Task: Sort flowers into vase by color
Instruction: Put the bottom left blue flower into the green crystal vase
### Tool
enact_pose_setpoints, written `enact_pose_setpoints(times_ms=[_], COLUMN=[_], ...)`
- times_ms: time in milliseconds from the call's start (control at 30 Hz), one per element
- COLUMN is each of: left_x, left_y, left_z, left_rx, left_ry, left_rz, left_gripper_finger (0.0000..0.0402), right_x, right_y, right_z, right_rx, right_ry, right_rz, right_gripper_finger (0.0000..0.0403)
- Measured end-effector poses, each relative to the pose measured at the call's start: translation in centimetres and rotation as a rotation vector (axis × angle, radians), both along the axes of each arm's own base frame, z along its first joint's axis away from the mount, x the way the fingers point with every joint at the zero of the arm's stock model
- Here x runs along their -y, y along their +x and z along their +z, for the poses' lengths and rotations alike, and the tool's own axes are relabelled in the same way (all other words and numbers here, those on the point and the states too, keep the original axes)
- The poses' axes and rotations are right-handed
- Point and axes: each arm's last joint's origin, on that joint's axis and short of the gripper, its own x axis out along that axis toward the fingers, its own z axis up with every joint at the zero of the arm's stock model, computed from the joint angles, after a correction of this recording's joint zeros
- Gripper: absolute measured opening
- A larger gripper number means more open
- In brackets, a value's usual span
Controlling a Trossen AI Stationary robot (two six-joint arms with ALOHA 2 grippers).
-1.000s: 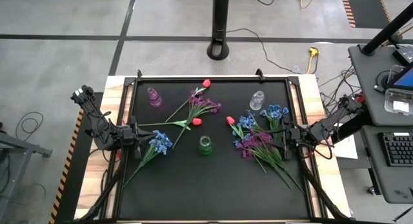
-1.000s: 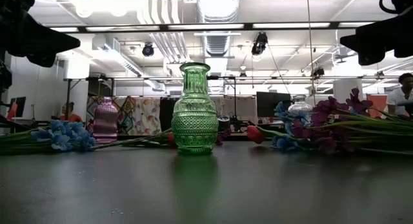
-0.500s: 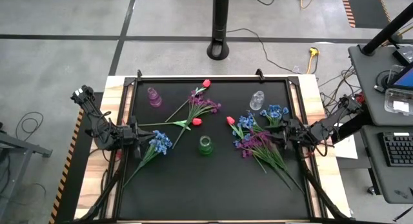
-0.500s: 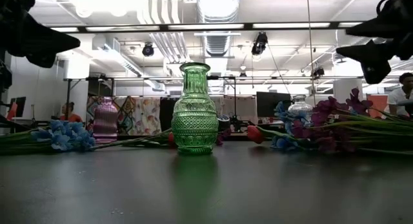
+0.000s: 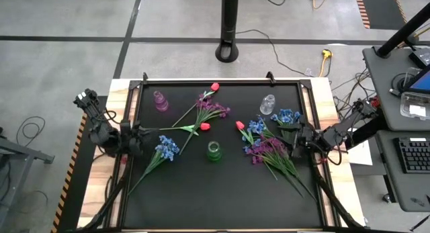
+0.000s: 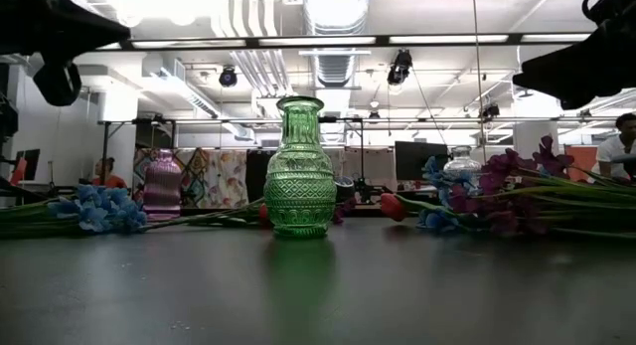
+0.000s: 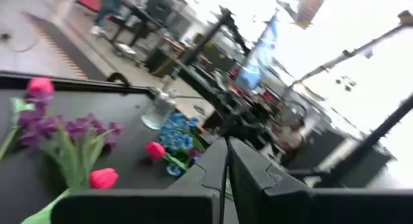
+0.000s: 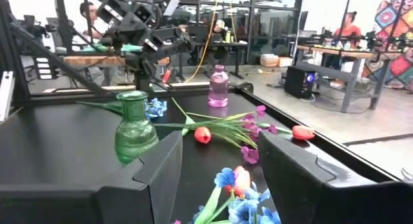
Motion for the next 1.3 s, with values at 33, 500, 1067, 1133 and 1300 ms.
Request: enact_pose_setpoints(times_ms=[33,500,1067,1133,1300], left_x=[0.0,1.7,6.3,7.1,8.7], left_y=[0.0,3.5,6.2,6.7,8.3], left_z=[0.0,1.0,3.7,3.6,2.6], left_rx=[0.006,0.093,-1.135,-1.259,-1.409], left_ry=[-0.02,-0.184,-0.639,-0.635,-0.579], left_rz=[0.007,-0.143,-0.015,0.013,0.061], left_gripper_finger=[0.0,0.0,0.0,0.0001,0.0035], right_x=[0.0,0.0,0.2,0.2,0.2], right_y=[0.0,0.0,-0.3,-0.3,-0.3], right_z=[0.0,0.8,2.3,2.3,2.3], right_rx=[0.0,0.064,0.167,0.167,0.172], right_ry=[0.0,0.012,-0.029,-0.027,-0.011], right_rz=[0.0,0.001,-0.012,-0.012,-0.007], right_gripper_finger=[0.0195,0.0195,0.0195,0.0195,0.0195])
